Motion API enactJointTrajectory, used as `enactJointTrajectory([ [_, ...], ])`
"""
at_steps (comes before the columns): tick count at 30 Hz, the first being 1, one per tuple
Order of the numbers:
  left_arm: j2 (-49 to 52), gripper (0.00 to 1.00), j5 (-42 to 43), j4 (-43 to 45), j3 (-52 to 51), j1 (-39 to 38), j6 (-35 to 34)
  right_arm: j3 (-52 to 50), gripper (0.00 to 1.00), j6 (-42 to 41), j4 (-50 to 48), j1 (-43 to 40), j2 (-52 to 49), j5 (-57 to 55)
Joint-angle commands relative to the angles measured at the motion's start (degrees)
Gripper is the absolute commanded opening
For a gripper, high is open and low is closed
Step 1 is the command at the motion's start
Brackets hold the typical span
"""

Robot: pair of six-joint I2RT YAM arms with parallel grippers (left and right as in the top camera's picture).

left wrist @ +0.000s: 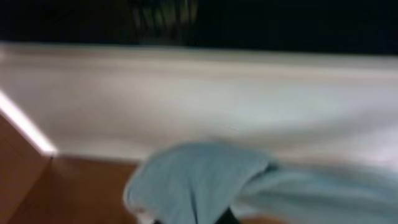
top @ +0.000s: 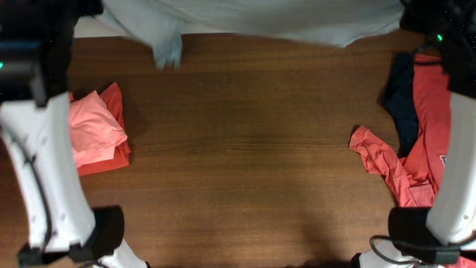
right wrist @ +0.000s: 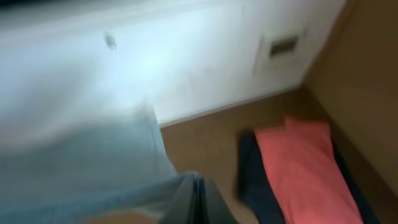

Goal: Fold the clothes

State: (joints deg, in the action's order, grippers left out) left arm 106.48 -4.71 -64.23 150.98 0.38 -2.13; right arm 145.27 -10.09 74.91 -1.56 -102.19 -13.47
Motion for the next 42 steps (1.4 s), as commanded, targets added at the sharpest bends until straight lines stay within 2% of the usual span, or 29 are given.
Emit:
enactJointTrajectory([
  [1,1.2,0.0,2.91,-10.8,-0.81,0.04,1.79,-2.91,0.04,0.83,6.1,-0.42,-4.02,-0.96],
  [4,3.1,0.0,6.25,-19.17,-6.67,0.04,2.36,-10.4,0.04,0.85,11.32,-0.42,-7.19,-1.03],
  [6,4.57,0.0,6.93,-22.29,-13.97,0.0,5.57,-17.14,0.04,0.83,11.39,-0.42,-8.59,-1.22],
  [13,7.3,0.0,13.9,-20.7,-44.48,0.0,8.92,-45.38,0.04,0.63,4.79,-0.5,-9.62,-1.62],
  [18,7.3,0.0,14.19,-21.18,-59.74,0.0,9.14,-54.1,0.04,-0.09,4.85,-1.36,-9.6,-1.81],
  [25,6.99,0.0,14.19,-23.5,-62.99,0.02,8.79,-56.61,0.04,-2.54,8.48,-3.56,-8.66,-1.75],
  [30,2.34,0.0,14.16,-23.02,-63.58,0.0,7.91,-59.45,0.04,-2.67,8.61,-3.72,-3.74,0.31],
  [36,-6.51,0.0,14.64,-19.63,-72.32,0.0,4.98,-67.56,0.04,-2.51,7.98,-3.72,2.14,5.6],
  [42,-11.1,0.01,14.99,-20.96,-79.19,0.0,2.29,-73.24,0.04,-4.48,8.35,-3.72,8.33,6.4],
])
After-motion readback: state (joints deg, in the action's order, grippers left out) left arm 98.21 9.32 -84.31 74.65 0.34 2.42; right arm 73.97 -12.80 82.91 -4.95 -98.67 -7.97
